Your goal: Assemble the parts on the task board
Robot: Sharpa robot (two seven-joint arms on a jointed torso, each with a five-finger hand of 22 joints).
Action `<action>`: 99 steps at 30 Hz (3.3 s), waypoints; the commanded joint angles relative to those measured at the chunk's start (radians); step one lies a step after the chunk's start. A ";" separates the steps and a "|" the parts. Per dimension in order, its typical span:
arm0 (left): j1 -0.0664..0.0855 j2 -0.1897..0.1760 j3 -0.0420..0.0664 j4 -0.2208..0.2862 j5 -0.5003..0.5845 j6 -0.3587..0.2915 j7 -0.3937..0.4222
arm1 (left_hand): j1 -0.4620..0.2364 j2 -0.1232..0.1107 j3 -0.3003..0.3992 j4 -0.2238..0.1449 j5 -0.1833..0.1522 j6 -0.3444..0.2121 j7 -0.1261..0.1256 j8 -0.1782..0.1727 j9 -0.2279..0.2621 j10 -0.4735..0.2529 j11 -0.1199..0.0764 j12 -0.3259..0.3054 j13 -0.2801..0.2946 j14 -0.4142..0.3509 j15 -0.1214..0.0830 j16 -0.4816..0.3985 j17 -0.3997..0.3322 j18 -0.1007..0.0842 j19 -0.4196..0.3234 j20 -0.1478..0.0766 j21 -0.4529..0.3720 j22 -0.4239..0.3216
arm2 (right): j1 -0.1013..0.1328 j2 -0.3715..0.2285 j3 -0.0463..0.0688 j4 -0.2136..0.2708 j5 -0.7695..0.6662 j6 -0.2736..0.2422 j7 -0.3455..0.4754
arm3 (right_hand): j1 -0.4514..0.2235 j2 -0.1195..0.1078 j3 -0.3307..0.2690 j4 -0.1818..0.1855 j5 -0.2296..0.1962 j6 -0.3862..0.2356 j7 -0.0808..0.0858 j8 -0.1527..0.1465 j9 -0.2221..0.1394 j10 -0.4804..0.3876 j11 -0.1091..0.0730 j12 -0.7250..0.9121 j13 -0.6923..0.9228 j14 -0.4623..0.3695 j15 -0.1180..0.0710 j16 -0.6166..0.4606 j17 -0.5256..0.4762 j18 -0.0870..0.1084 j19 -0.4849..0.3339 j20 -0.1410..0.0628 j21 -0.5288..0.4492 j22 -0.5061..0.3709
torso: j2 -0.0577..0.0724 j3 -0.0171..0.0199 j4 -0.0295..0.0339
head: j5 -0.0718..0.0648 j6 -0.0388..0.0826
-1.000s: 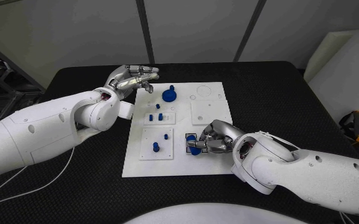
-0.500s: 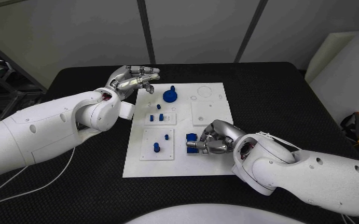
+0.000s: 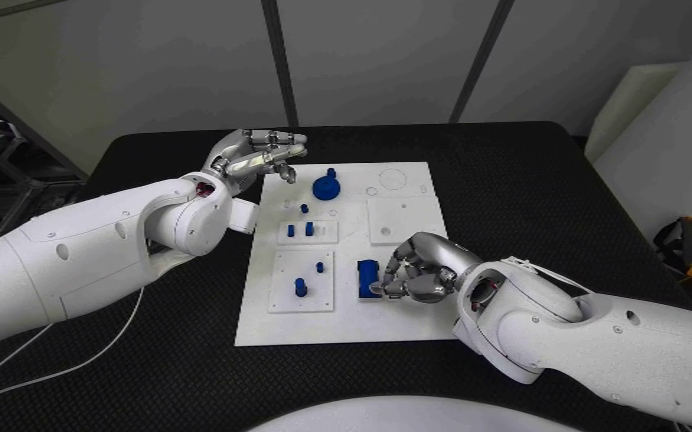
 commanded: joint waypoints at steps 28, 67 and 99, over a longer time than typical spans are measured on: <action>0.001 -0.009 0.001 0.011 0.002 0.009 0.000 | -0.004 0.005 -0.006 0.000 -0.001 -0.008 0.001 0.002 0.001 -0.012 -0.001 0.009 0.001 -0.007 0.001 0.004 -0.004 -0.017 -0.005 0.006 -0.008 -0.003 | 0.010 -0.220 0.032 0.015 -0.137 0.066 -0.007 | 0.053 -0.002 -0.021 0.059 0.095 -0.007 0.035 -0.158 -0.065 -0.034 0.026 -0.096 -0.072 0.074 0.019 -0.014 0.127 -0.004 -0.022 0.013 -0.030 -0.030 | 0.003 0.0016 -0.0005 | -0.045 0.003; 0.001 -0.012 0.001 0.011 0.002 0.012 0.000 | -0.004 0.005 -0.006 0.000 -0.001 -0.008 0.001 0.002 0.001 -0.012 -0.001 0.009 0.001 -0.007 0.001 0.004 -0.004 -0.017 -0.005 0.006 -0.008 -0.003 | 0.002 -0.132 0.027 -0.040 -0.324 0.319 -0.098 | 0.162 -0.036 -0.035 0.021 -0.014 0.042 0.026 -0.184 -0.058 -0.027 0.017 -0.090 -0.054 0.076 0.011 -0.012 0.136 -0.006 -0.015 0.007 -0.026 -0.019 | 0.003 0.0003 0.0007 | -0.039 -0.016; -0.002 -0.009 0.001 0.006 0.002 0.015 0.001 | 0.001 0.009 -0.006 -0.001 0.000 -0.005 -0.002 0.007 0.002 -0.014 -0.002 0.014 0.002 -0.008 0.000 0.006 -0.007 -0.016 -0.004 0.006 -0.010 -0.005 | 0.002 -0.127 0.027 0.029 -0.176 0.072 -0.179 | 0.207 -0.036 0.245 0.038 -0.023 0.055 0.021 -0.223 -0.052 -0.015 0.013 -0.081 -0.030 0.081 0.008 -0.001 0.163 -0.011 0.000 0.003 -0.010 0.008 | 0.002 -0.0007 -0.0004 | -0.036 -0.013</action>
